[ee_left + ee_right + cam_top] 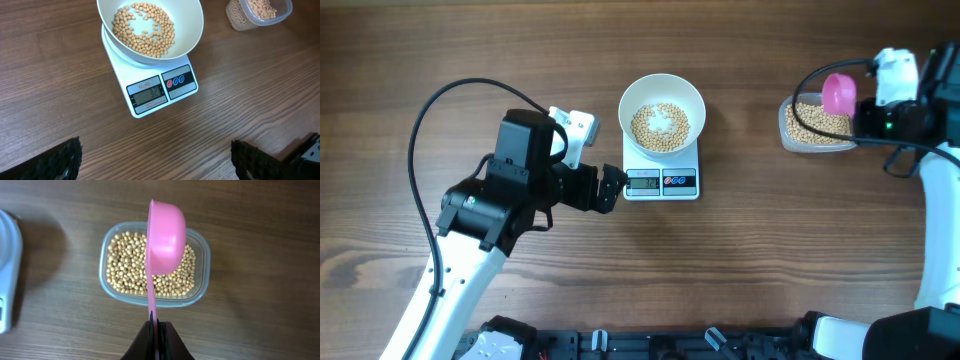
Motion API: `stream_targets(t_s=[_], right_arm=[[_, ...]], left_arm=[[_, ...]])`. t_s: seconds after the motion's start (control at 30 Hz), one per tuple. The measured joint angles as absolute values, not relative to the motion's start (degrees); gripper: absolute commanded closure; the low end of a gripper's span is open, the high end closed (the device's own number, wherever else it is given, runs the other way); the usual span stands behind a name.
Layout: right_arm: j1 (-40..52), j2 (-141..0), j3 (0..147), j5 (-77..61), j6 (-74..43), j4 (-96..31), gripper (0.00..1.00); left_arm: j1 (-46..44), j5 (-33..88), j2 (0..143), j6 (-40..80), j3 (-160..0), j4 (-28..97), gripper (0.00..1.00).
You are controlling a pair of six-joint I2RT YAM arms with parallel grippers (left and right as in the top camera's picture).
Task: Scoop item into bowl and weigh 150g on scale
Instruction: 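Dip and drag the pink scoop through the soybeans again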
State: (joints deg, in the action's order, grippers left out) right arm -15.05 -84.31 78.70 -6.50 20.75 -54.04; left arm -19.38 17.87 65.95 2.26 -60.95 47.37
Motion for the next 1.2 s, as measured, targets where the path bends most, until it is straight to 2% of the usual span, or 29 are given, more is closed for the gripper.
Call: stream_targets(t_s=[0.23, 0.63, 1.2], right_arm=[[-14.1, -84.3, 74.3, 0.0, 21.0, -51.4, 0.96], [-14.1, -84.3, 71.0, 1.9, 21.1, -45.7, 0.96], [-11.4, -89.9, 70.9, 3.4, 21.4, -46.2, 0.96]], left_arm=[[-19.4, 17.9, 66.0, 2.3, -60.9, 47.4, 0.0], [-19.4, 17.8, 66.0, 2.3, -60.9, 47.4, 0.0], [-19.4, 17.9, 66.0, 2.3, -60.9, 47.4, 0.0]])
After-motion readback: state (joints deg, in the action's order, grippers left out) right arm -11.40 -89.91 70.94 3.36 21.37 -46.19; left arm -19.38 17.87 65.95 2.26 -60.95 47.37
